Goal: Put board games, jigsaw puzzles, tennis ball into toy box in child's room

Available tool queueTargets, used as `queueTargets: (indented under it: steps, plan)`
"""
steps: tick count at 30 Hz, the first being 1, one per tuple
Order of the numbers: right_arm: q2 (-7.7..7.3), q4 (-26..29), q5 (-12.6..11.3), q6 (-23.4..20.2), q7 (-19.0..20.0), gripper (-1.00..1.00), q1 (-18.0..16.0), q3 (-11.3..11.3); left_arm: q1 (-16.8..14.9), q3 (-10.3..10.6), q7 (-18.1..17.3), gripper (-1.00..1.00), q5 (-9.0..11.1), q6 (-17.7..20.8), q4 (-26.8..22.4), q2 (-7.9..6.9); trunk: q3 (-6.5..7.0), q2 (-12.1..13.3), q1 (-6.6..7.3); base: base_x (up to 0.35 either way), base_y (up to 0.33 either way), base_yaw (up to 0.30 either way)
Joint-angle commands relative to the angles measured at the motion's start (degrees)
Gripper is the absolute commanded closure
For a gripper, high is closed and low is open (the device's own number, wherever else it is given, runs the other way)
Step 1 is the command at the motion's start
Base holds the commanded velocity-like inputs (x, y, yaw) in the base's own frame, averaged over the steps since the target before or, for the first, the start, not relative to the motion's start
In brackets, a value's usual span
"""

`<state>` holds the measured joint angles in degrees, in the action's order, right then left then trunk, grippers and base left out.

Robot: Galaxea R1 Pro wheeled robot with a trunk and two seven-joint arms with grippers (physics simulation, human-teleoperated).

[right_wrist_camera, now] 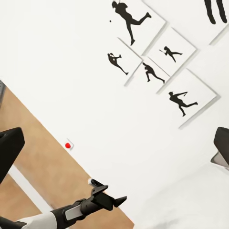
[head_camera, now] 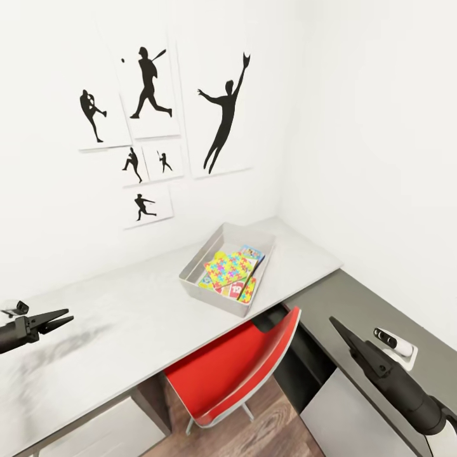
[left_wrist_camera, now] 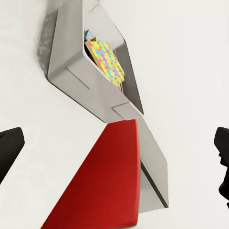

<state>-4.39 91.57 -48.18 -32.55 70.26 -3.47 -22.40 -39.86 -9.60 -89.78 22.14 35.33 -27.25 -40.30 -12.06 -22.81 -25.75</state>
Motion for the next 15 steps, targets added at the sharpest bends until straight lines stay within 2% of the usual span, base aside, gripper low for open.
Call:
queueTargets:
  steps: [1, 15]
  plan:
    - [-0.01, 0.01, -0.25, -0.50, 0.05, -1.00, -0.04, -0.01, -0.04, 0.01, -0.22, -1.00, -0.01, 0.66, -0.06, -0.01, -0.01, -0.11, -0.04, 0.000, 0.000, 0.000]
    - [-0.01, 0.01, -0.25, -0.50, 0.05, -1.00, -0.04, -0.01, -0.04, 0.02, -0.22, -1.00, 0.02, 2.96, -0.22, 0.03, 1.32, -0.11, -0.04, 0.000, 0.000, 0.000]
